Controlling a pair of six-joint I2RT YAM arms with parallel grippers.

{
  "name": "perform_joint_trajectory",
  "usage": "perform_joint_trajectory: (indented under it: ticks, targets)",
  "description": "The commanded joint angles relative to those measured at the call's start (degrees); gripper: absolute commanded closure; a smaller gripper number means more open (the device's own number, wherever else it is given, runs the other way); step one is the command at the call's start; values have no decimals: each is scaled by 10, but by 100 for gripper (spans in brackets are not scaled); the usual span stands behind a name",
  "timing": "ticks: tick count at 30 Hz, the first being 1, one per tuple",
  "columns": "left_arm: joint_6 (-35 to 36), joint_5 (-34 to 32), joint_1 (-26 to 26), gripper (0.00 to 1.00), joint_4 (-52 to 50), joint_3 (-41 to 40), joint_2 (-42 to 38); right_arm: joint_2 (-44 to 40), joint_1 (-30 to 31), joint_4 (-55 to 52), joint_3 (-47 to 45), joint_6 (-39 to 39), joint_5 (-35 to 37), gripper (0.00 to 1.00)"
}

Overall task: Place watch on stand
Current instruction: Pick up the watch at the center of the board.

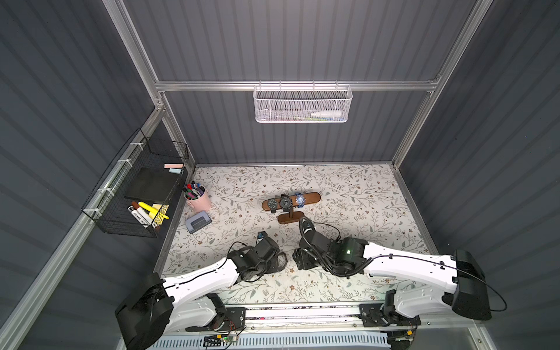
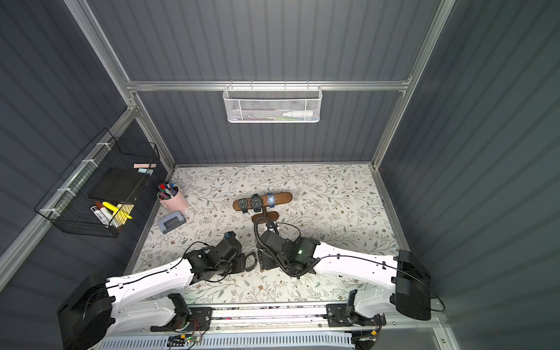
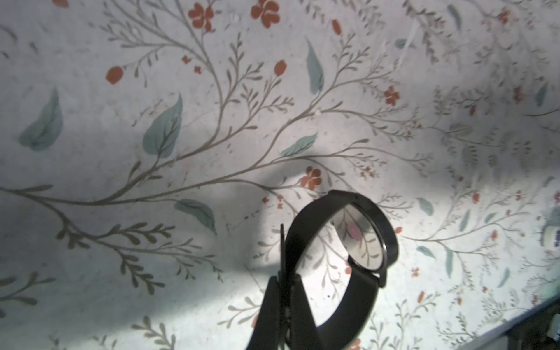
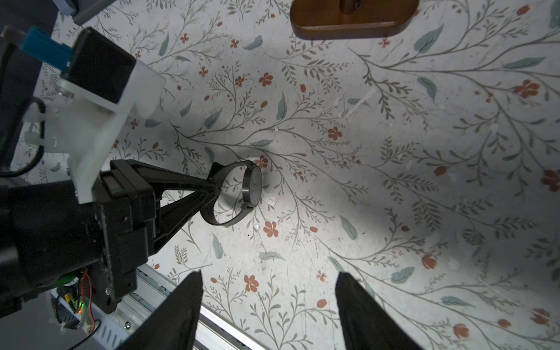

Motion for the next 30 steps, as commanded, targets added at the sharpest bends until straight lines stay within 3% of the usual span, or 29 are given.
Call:
perform_joint_trajectory:
  ticks: [1,9,20,30]
  targets:
    - [23,-25,-2,100,-45,46,-27,-18,-16,16,-2,-28,-31,27]
    - [49,-70,10,100,-110,103,-83,-28,-78,138,-9,-62,-187,27]
    - [57,-40,28,100,-144,130,-158,-30,-161,244,-21,-45,-364,24]
    - [48,-7,28,100,-126,140,-189,-2,-166,259,-17,-46,-379,26]
